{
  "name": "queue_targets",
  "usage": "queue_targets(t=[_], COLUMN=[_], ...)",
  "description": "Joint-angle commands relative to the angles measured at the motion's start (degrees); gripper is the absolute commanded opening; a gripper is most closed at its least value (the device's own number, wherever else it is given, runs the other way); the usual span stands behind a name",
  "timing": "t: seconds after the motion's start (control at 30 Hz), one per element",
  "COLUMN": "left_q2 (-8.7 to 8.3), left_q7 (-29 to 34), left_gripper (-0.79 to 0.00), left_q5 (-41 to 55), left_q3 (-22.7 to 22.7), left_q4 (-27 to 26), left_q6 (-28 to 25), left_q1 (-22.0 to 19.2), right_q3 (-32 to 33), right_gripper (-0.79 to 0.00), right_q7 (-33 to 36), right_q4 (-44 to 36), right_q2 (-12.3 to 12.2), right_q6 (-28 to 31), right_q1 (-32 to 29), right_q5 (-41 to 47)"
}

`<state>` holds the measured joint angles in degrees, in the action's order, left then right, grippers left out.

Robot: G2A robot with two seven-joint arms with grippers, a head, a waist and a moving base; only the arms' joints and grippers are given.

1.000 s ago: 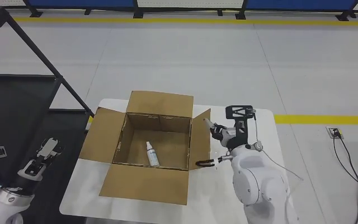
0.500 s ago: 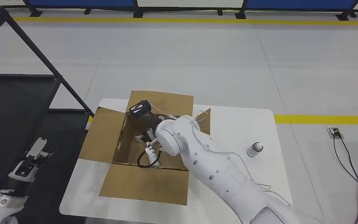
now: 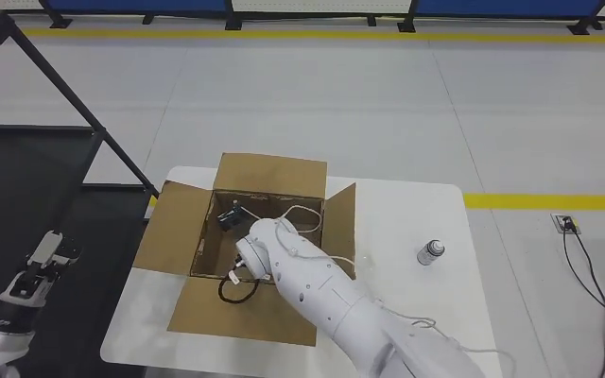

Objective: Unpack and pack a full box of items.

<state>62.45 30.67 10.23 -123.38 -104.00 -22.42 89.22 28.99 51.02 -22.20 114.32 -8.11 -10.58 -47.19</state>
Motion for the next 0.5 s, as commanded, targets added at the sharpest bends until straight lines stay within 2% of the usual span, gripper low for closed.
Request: queue_targets(t=[0.0,0.13,0.27,0.47], left_q2=[0.0,0.01,0.03,0.1], left_q7=[0.0,-0.25,-4.45,-6.58], left_gripper=[0.0,0.0,0.0,0.0], left_q5=[0.0,-0.23,-8.77,-10.85], left_q3=[0.0,0.07,0.2,1.9], left_q4=[0.0,0.0,0.9,2.59], left_q6=[0.0,0.21,-0.34,-0.41], left_q1=[0.0,0.07,0.5,0.09], right_q3=[0.22,0.04,0.06,-0.35], right_gripper=[0.0,0.0,0.0,-0.006], right_q7=[-0.68,-0.64,-1.85,-4.03], right_q4=[2.63,4.57,4.81,5.16], right_q2=[0.77,1.25,1.34,1.41], right_q6=[0.43,1.18,1.09,0.33], right_q1=[0.2,0.0,-0.24,-1.37], right_q5=[1.17,2.4,3.78,5.09])
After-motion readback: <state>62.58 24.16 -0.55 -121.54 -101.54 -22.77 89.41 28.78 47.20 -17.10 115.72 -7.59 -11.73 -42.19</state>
